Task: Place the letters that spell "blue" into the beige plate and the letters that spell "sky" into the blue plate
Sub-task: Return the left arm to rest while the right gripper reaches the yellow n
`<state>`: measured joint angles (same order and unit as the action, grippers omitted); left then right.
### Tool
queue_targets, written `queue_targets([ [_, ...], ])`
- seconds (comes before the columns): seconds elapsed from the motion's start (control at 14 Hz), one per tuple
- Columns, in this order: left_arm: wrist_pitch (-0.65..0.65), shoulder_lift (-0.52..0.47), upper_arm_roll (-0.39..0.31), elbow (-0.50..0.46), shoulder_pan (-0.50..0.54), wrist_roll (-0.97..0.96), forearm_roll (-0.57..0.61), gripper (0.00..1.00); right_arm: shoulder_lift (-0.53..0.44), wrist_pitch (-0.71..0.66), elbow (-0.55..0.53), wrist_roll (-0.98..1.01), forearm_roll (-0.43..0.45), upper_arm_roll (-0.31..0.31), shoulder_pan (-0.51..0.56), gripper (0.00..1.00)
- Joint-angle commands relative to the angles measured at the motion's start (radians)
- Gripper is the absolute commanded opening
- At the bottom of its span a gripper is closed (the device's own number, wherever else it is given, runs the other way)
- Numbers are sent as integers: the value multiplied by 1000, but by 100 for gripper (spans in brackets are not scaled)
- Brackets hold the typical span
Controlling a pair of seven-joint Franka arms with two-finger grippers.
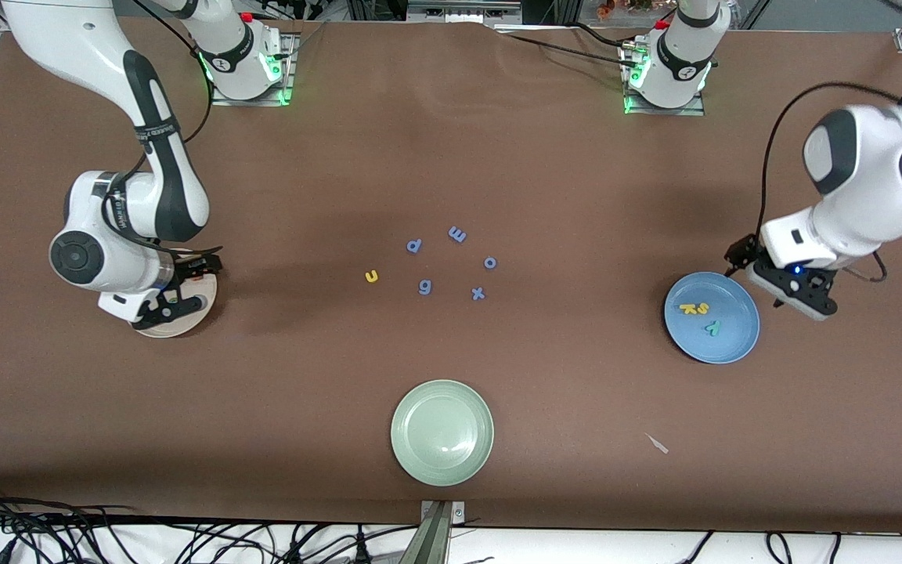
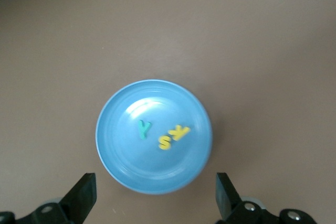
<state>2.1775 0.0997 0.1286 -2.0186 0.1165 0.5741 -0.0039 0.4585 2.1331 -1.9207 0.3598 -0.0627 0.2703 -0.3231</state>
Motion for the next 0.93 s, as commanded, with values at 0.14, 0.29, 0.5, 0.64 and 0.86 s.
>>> queue_targets([
  [0.14,-296,-156,-10,105,-52,-153,27,100,-11,-22,49,-197,-14,-179,-1,100],
  [0.29,-468,-158,-20,246,-67,-245,30,100,-1,-16,58,-222,-12,-256,1,100],
  [0.5,-617,-158,-30,378,-87,-379,33,100,12,25,63,-277,-17,-339,-2,100],
  [0.64,-640,-156,-55,394,-87,-390,4,100,29,71,63,-362,-16,-393,-7,100],
  [0.86,-642,-147,-78,399,-104,-425,-22,100,64,163,63,-482,-16,-399,-72,100],
])
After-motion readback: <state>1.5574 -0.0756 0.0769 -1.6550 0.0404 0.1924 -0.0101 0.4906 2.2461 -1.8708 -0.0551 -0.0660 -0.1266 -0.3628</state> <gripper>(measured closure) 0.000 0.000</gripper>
